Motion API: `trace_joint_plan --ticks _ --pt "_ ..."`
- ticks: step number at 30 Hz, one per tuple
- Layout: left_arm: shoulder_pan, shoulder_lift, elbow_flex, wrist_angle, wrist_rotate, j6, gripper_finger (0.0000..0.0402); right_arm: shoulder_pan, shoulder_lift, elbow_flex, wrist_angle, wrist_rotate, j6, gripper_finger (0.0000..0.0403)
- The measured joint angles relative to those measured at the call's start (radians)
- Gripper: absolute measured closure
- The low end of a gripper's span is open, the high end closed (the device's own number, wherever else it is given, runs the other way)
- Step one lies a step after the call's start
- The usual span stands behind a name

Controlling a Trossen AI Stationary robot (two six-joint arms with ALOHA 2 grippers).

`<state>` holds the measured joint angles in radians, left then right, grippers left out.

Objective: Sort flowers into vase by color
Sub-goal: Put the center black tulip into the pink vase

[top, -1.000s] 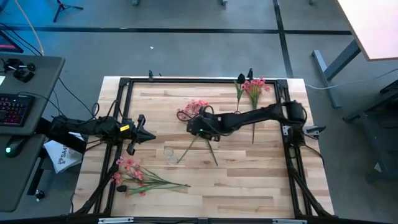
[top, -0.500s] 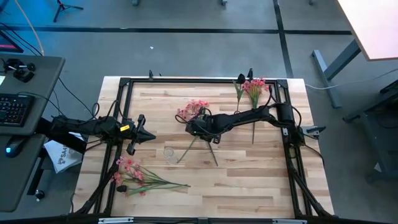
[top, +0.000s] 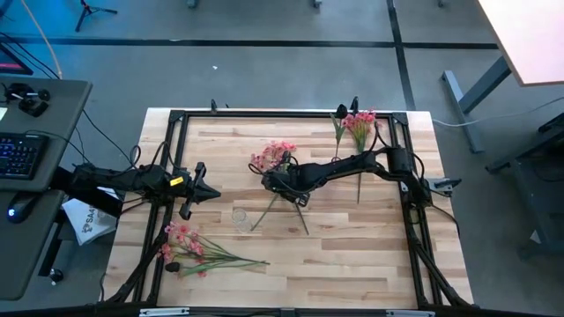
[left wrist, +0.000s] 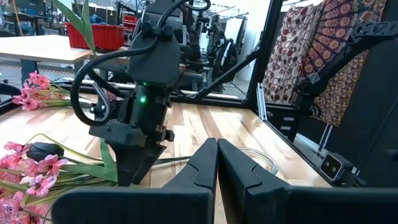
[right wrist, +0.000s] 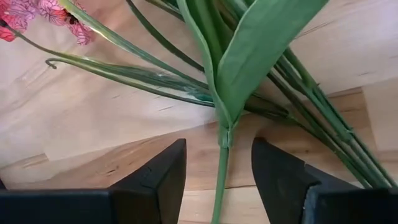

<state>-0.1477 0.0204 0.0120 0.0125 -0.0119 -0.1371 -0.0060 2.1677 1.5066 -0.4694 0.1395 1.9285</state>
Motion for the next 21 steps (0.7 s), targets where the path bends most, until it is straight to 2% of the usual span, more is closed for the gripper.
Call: trace_joint_plan --ticks 3,5,9,11,16,21 --pt "0.0 0.0 0.0 0.0 0.0 0.0 0.0401 0.0 0.002 0.002 -0.05 0.006 -0.035 0.0241" --pt "0.0 0.0 0.0 -0.001 0.0 0.0 0.0401 -0.003 0.002 0.001 -0.064 -0.006 -0.086 0.0266" --pt "0.0 0.0 0.0 -0.001 0.0 0.0 0.0401 -0.003 0.003 0.001 -0.051 -0.019 -0.172 0.0362" --pt "0.0 0.0 0.0 -0.001 0.0 0.0 0.0401 -0.001 0.007 0.014 -0.051 -0.019 -0.225 0.039" --pt "0.0 0.0 0.0 0.0 0.0 0.0 0.0401 0.008 -0.001 0.06 -0.049 -0.044 -0.352 0.0398" --pt "0.0 0.0 0.0 -0.001 0.0 0.0 0.0401 0.021 -0.097 0.113 -0.062 -0.071 -0.555 0.04"
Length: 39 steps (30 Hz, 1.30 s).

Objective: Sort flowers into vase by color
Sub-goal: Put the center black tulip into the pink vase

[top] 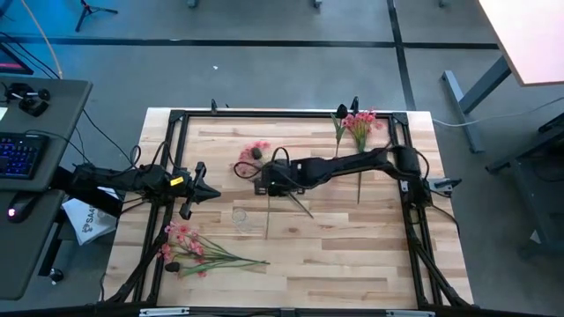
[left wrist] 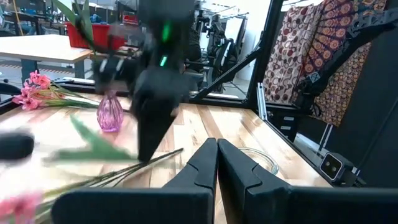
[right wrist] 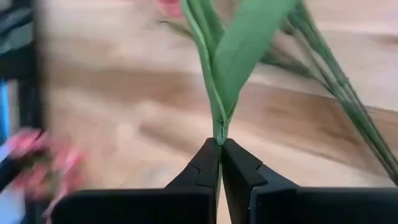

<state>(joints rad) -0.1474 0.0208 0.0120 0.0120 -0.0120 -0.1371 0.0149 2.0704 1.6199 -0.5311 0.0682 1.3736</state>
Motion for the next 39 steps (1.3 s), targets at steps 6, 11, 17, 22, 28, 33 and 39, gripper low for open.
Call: trace_joint_plan --ticks 6,11,17,22,28,33,39 --pt "0.0 0.0 0.0 0.0 0.0 0.0 0.0401 -0.003 -0.127 0.002 -0.056 -0.007 -0.284 0.0401" --pt "0.0 0.0 0.0 0.0 0.0 0.0 0.0401 -0.004 -0.242 0.002 -0.187 0.06 -0.516 0.04" --pt "0.0 0.0 0.0 0.0 0.0 0.0 0.0401 0.018 -0.366 0.002 -0.461 0.207 -0.671 0.04" --pt "0.0 0.0 0.0 0.0 0.0 0.0 0.0401 0.069 -0.546 -0.194 -0.448 0.231 -0.62 0.0401" --pt "0.0 0.0 0.0 0.0 0.0 0.0 0.0401 0.226 -0.888 -0.638 -0.026 0.23 -0.487 0.0401" --pt "0.0 0.0 0.0 0.0 0.0 0.0 0.0401 0.343 -1.118 -0.919 0.442 0.461 -0.67 0.0401" --pt "0.0 0.0 0.0 0.0 0.0 0.0 0.0401 0.335 -1.281 -1.095 0.708 0.75 -1.087 0.0401"
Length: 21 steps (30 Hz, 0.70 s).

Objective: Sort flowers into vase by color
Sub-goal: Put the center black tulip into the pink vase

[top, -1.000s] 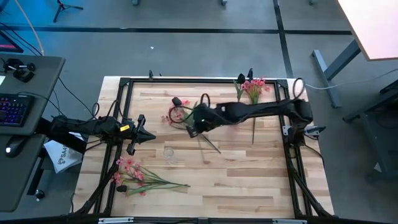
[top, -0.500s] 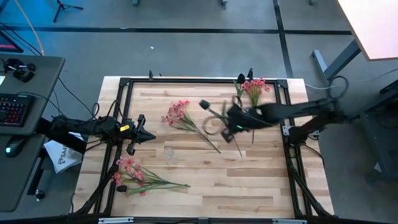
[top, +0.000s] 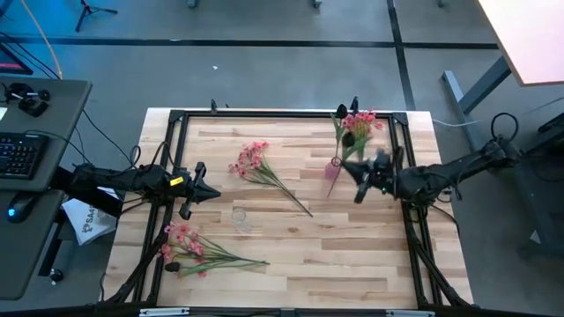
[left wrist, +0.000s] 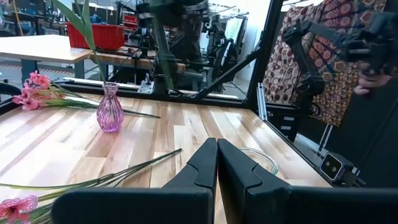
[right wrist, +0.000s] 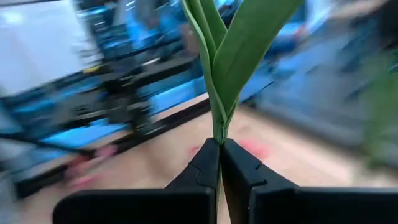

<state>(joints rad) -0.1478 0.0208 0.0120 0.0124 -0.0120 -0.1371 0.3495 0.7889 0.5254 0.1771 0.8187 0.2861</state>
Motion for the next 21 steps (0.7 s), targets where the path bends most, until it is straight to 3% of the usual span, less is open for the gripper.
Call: trace_joint_plan --ticks 7,21 --pt "0.0 0.0 0.0 0.0 0.0 0.0 0.0401 -0.101 -0.112 -0.016 0.025 0.038 -0.265 0.0401" --pt "0.0 0.0 0.0 0.0 0.0 0.0 0.0401 -0.35 -0.055 -0.016 0.023 -0.08 -0.258 0.0401"
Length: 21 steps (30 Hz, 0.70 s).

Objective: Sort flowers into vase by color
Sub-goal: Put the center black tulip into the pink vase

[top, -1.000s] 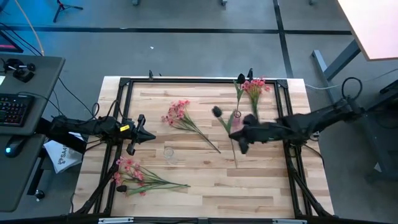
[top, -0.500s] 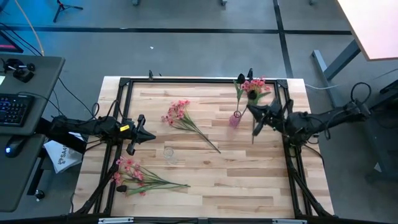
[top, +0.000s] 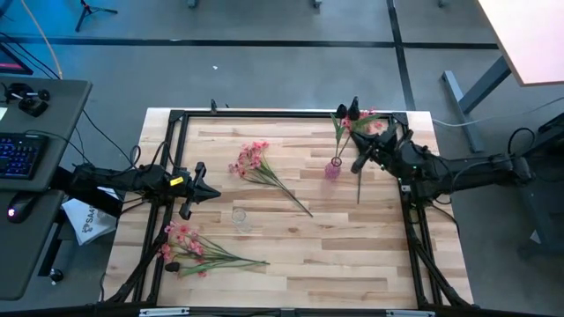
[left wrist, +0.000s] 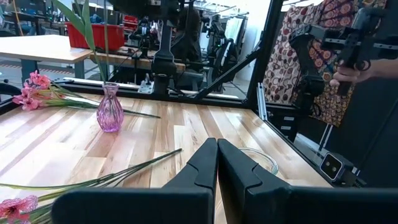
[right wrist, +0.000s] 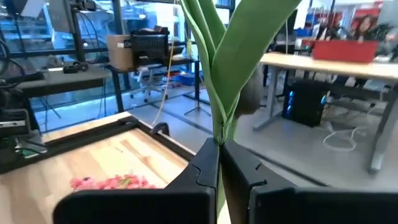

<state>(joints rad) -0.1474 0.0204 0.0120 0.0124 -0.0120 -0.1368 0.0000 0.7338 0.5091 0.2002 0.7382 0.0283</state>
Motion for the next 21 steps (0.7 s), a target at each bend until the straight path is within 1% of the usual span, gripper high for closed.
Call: trace_joint_plan --ticks 3,9,14,18,21 --pt "0.0 0.0 0.0 0.0 0.0 0.0 0.0401 -0.02 0.033 0.0 0.0 -0.042 0.024 0.0401" --pt "0.0 0.0 0.0 0.0 0.0 0.0 0.0401 -0.022 0.094 0.0 -0.001 -0.032 0.04 0.0401" --pt "0.0 0.0 0.0 0.0 0.0 0.0 0.0401 -0.022 0.105 0.0 -0.011 -0.047 0.088 0.0398" --pt "0.0 0.0 0.0 0.0 0.0 0.0 0.0401 -0.022 0.099 0.0 -0.05 -0.051 0.146 0.0375" --pt "0.0 0.0 0.0 0.0 0.0 0.0 0.0401 -0.022 0.098 0.0 -0.102 -0.051 0.204 0.0338"
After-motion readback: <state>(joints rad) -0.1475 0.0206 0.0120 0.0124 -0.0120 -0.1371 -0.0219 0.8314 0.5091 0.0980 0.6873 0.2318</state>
